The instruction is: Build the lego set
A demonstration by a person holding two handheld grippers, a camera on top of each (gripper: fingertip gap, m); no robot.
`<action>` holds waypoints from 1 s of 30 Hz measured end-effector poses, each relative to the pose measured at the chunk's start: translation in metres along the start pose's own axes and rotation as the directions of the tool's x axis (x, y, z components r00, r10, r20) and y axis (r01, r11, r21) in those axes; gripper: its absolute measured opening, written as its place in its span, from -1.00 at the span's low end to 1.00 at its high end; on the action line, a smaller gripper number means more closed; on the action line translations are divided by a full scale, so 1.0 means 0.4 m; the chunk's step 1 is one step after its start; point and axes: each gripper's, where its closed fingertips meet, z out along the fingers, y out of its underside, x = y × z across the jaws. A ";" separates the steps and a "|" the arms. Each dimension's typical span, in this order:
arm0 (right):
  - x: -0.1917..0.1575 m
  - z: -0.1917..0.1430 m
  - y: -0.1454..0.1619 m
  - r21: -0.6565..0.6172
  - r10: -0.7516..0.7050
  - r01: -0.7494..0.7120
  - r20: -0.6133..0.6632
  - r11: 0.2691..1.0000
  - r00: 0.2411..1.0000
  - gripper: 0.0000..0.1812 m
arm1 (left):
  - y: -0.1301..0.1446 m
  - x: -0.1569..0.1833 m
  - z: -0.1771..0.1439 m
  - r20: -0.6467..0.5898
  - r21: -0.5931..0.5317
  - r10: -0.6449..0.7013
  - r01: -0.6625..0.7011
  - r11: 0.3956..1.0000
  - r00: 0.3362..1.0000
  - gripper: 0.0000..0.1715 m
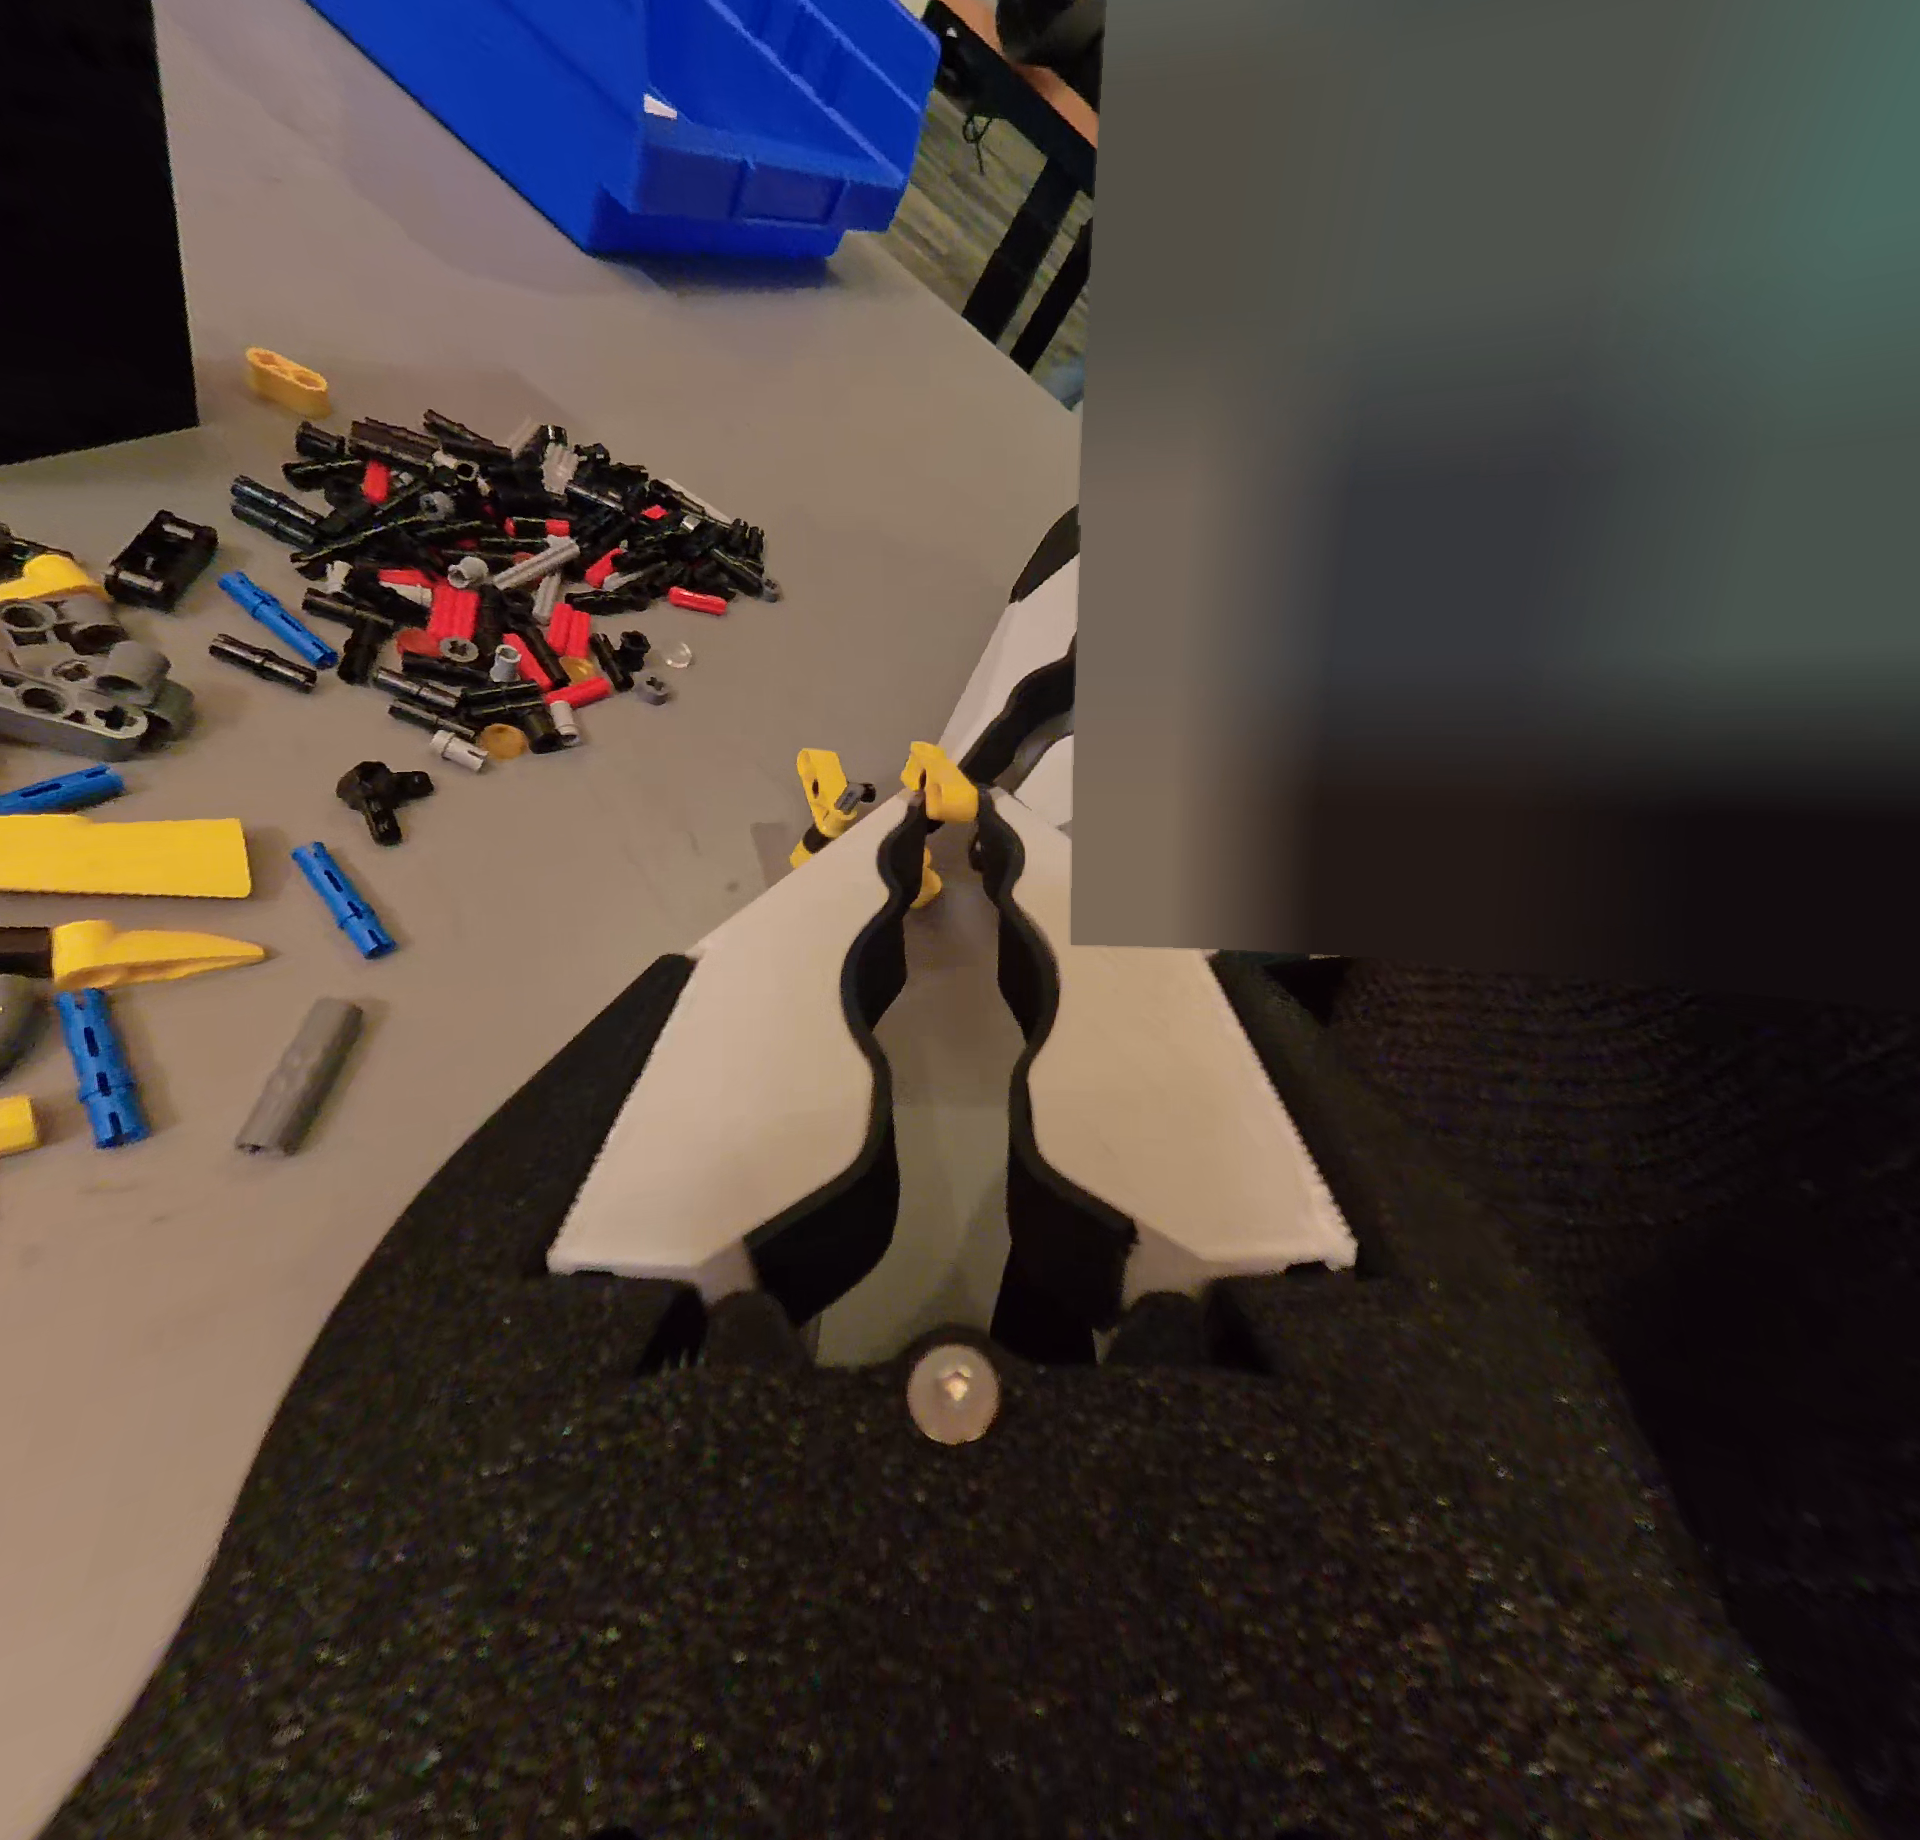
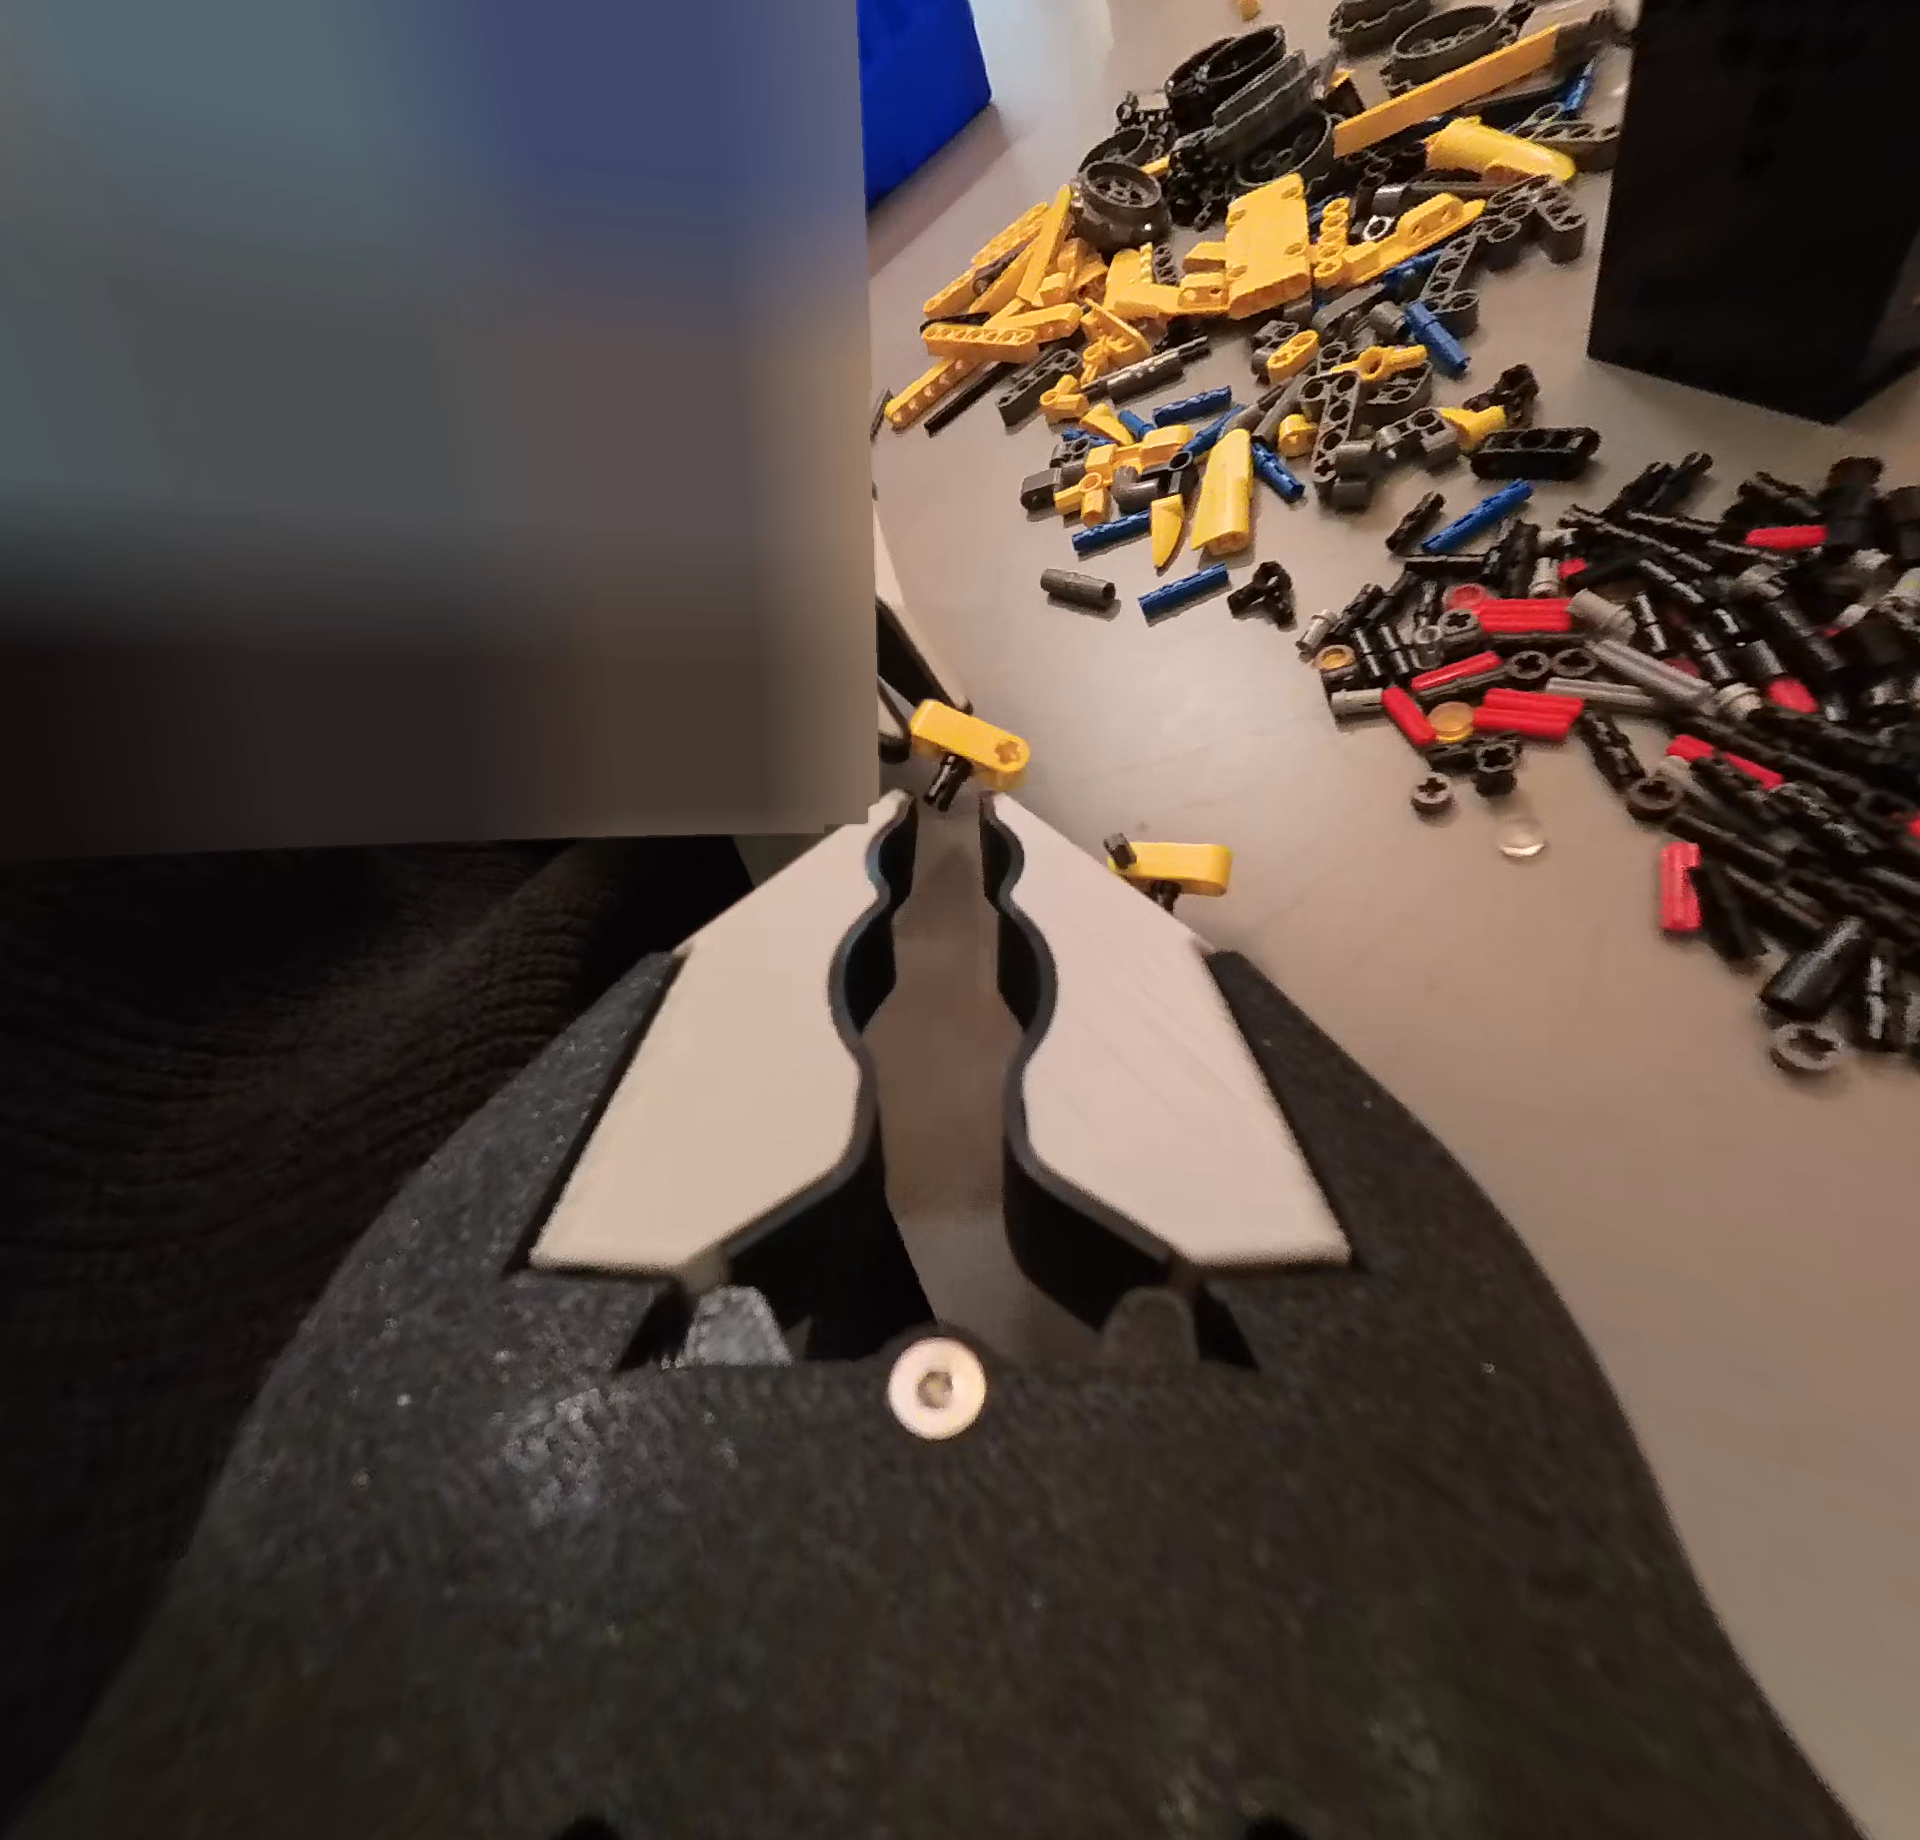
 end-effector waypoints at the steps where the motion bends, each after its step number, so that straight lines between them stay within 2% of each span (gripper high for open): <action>1: 0.001 0.000 -0.001 0.005 -0.020 0.020 -0.020 1.000 1.000 -0.88 | 0.000 0.001 0.002 0.003 0.003 -0.001 0.001 1.000 1.000 -0.89; 2: 0.003 -0.002 -0.007 0.021 -0.040 0.041 -0.042 0.999 0.998 -0.95 | 0.002 0.001 0.003 0.010 0.000 0.005 -0.005 1.000 1.000 -0.89; 14: -0.004 -0.011 0.005 0.015 -0.072 0.074 -0.090 0.997 0.993 -1.00 | 0.010 0.010 0.005 0.054 -0.018 0.091 -0.090 0.996 0.994 -0.91; 19: 0.001 -0.018 0.005 0.012 -0.093 0.095 -0.128 0.995 0.987 -0.92 | 0.013 0.003 0.003 0.106 -0.031 0.137 -0.135 0.990 0.985 -0.91; 24: 0.007 -0.030 -0.014 0.044 -0.151 0.162 -0.193 0.986 0.970 -0.90 | 0.017 -0.002 0.005 0.154 -0.057 0.201 -0.194 0.979 0.967 -0.91; 30: 0.003 -0.018 0.000 0.010 -0.258 0.267 -0.232 0.964 0.938 -0.92 | 0.029 0.000 0.005 0.158 -0.084 0.224 -0.213 0.973 0.962 -0.91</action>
